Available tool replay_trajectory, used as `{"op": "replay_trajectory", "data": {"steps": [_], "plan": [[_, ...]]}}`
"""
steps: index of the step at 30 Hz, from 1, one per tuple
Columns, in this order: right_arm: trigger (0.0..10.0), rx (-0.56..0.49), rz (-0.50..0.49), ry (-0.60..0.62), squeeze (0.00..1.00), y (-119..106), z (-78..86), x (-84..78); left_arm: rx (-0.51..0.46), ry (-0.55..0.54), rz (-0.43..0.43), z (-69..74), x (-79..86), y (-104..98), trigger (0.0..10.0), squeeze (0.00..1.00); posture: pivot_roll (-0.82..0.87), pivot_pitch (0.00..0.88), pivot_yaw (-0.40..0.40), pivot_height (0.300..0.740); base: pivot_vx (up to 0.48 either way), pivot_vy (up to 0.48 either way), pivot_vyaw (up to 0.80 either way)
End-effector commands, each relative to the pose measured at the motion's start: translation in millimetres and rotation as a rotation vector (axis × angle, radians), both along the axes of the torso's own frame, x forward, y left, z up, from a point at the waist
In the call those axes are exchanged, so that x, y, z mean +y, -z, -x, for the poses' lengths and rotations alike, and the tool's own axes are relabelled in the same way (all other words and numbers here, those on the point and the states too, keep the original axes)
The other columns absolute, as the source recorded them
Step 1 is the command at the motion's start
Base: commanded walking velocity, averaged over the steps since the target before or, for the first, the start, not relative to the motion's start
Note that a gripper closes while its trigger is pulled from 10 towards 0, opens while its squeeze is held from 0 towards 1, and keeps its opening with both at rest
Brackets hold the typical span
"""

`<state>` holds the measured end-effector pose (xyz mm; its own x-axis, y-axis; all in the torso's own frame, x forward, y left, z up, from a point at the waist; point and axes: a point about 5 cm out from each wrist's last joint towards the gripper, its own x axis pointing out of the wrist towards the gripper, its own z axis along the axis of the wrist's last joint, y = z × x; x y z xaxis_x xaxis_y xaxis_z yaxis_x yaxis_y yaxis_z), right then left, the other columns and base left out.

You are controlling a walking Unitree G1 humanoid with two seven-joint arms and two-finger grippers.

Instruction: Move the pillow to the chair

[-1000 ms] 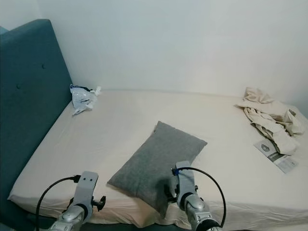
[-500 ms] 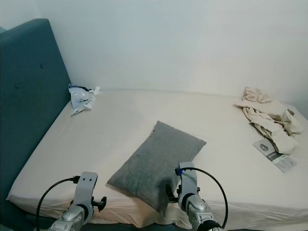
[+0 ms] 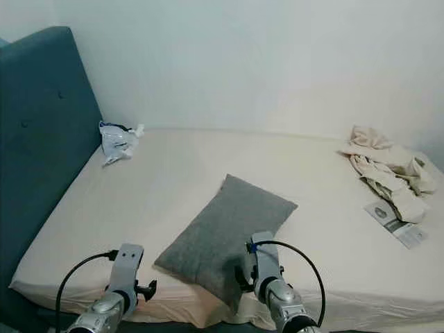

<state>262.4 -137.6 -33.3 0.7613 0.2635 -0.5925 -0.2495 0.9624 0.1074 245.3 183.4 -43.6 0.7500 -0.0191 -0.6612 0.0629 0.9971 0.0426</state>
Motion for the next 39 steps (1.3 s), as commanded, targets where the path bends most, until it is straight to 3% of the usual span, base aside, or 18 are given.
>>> {"op": "replay_trajectory", "data": {"steps": [1, 11, 16, 22, 26, 33, 39], "plan": [[10.0, 0.001, -0.008, -0.001, 0.0, 0.0, 0.0, -0.2, 0.019, 0.008, 0.013, 2.3, -4.8, 2.8, 10.0, 0.0, 0.02, 0.015, -0.089, 0.74, 0.0, 0.0, 0.0], [10.0, 0.004, 0.035, -0.057, 0.0, -0.8, -1.3, 1.6, -0.006, -0.003, -0.011, -0.3, -4.0, 0.4, 10.0, 0.0, 0.03, 0.001, -0.11, 0.74, 0.0, 0.0, 0.0], [10.0, -0.002, 0.037, -0.057, 0.0, -2.8, -4.0, 1.0, -0.036, 0.044, -0.043, -1.9, -7.8, -1.5, 10.0, 0.0, 0.04, 0.0, -0.126, 0.74, 0.0, 0.0, 0.0], [10.0, -0.008, 0.033, -0.016, 0.0, -5.1, -7.4, -2.0, -0.06, 0.003, 0.044, 1.2, -8.2, -0.8, 10.0, 0.0, 0.05, 0.0, -0.144, 0.74, 0.0, 0.0, 0.0], [10.0, -0.014, -0.004, -0.012, 0.0, -6.7, -8.7, -1.5, -0.057, -0.031, 0.042, 3.1, -6.2, 0.4, 10.0, 0.0, 0.05, 0.0, -0.146, 0.74, 0.0, 0.0, 0.0], [10.0, 0.006, 0.067, -0.104, 0.0, -4.9, -7.4, 5.1, -0.076, 0.018, 0.032, 2.2, -9.8, -0.7, 10.0, 0.0, 0.05, 0.0, -0.146, 0.74, 0.0, 0.0, 0.0], [10.0, 0.009, 0.066, -0.105, 0.0, -4.3, -6.7, 5.0, -0.068, -0.01, 0.041, 3.9, -8.4, 0.7, 10.0, 0.0, 0.05, 0.0, -0.144, 0.74, 0.0, 0.0, 0.0]]}}
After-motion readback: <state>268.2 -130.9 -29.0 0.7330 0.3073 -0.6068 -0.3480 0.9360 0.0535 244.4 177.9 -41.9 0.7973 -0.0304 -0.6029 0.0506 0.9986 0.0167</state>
